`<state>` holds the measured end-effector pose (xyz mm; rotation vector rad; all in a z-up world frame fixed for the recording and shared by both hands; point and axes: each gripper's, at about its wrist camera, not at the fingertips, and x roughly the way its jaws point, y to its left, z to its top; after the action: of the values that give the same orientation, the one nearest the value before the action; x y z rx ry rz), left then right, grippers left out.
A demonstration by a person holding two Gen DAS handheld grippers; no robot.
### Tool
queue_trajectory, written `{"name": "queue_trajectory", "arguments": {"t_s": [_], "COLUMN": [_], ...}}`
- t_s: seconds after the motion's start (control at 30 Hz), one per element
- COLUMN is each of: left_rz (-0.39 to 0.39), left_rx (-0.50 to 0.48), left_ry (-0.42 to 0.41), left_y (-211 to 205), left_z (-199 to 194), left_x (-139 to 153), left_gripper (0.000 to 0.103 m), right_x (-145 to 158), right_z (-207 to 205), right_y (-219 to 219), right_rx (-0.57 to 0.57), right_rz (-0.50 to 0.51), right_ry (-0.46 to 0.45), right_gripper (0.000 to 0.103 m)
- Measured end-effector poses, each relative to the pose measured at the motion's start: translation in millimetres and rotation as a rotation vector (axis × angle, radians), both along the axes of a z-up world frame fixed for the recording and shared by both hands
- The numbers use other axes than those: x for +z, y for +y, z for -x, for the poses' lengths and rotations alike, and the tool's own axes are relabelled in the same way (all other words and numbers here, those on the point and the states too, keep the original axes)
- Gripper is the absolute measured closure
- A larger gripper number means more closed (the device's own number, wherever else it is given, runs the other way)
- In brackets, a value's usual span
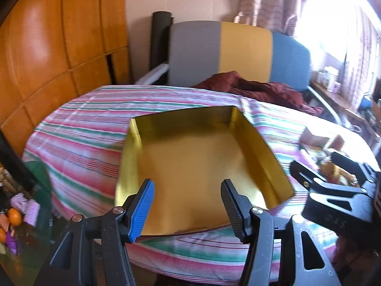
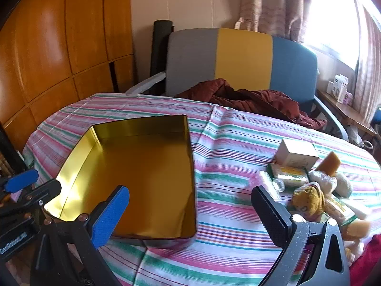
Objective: Organize objects
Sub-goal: 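Move both tools from the gold tray toward the pile of items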
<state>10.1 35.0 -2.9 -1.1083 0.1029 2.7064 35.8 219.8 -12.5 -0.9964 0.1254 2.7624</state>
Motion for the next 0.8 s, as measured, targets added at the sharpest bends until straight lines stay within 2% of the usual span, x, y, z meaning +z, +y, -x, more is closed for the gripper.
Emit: {"name": "queue_trajectory", "arguments": {"t_s": [0.17,0.3,0.43,0.5,0.7,0.8], "left_rz": [-0.075,-0.034,-0.043,-0.056,-0.062,-0.047], "left_rx": [-0.098,-0.143,-0.192,-0.225,-0.338,-0.410], "left_ry": [-0.052,-0.035,-0.042,-0.061,-0.132,-0.167], "left_y": [11,28,40,46,80,102], "left_z": [2,1,4,7,12,11], "left_x": [-4,-4,-1,-1,-4,-8], "left_gripper": [0.044,0.044,0.044,0.044,0.032,0.032], "right_x": [-2,-2,-1,-2,-6,-8], "right_z": [-4,-8,-17,-22,-43,-61], "right_y": [18,30,45,52,87,110], "right_rx": [-0.043,-0.079,-0.128,-0.147,-0.219,-0.269], "right_rz": [0.000,-0.007,-0.027,-0.031,-0.016,-0.007], "right_ry": [-0.015,-0.028,-0.035,-0.040,-0.065,-0.078], "right_gripper": [0.000,0.000,0.000,0.000,0.000,0.000]}}
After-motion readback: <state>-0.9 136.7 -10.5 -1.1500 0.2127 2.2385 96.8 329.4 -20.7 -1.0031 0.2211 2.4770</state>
